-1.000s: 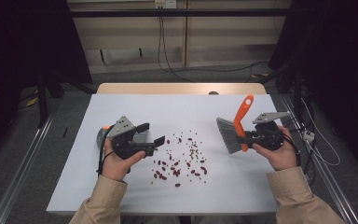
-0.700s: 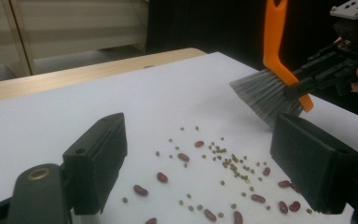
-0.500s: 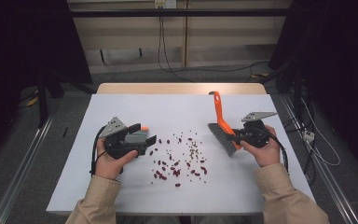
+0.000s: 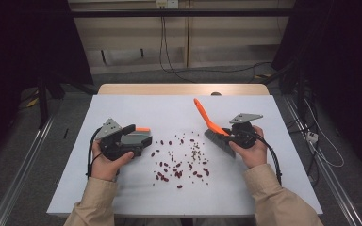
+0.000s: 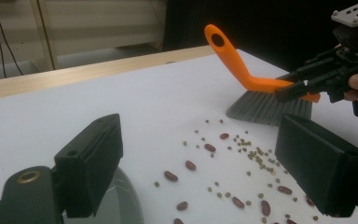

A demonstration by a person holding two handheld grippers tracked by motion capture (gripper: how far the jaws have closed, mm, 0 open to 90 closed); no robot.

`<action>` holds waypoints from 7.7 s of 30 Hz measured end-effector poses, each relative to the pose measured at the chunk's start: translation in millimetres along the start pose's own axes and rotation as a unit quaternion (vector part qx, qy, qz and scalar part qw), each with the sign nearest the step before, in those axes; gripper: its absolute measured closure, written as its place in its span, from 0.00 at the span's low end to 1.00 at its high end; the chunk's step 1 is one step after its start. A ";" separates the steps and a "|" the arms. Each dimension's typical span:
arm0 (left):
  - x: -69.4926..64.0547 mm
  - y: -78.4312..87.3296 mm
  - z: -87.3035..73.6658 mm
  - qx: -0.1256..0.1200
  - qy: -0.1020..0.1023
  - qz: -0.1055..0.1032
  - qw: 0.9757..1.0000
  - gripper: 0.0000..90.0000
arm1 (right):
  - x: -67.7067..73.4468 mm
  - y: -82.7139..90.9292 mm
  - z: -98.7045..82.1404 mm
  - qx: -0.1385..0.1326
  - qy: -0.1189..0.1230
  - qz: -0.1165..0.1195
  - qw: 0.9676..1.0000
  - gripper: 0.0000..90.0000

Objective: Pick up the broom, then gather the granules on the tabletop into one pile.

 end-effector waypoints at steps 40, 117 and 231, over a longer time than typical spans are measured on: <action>38.2 33.3 -25.6 0.026 -0.018 0.049 0.998 0.05 | 2.0 -12.5 22.4 -0.069 0.004 -0.027 0.997 0.79; 37.7 48.2 -37.2 0.020 -0.017 0.032 0.999 0.05 | 101.5 -31.8 14.9 -0.049 0.197 0.104 0.974 0.79; 59.9 56.1 -50.6 0.036 0.005 0.058 0.998 0.06 | 135.9 -90.7 62.3 -0.089 0.234 0.238 0.938 0.78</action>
Point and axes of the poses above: each handheld gripper's, and its own axes: y roughly backward along the jaws, z roughly out of its top, x roughly to its left, the point moved 9 cm from there along -y, roughly forward along the jaws, and after that the axes turned 2 degrees about y, right-handed, at the moved point
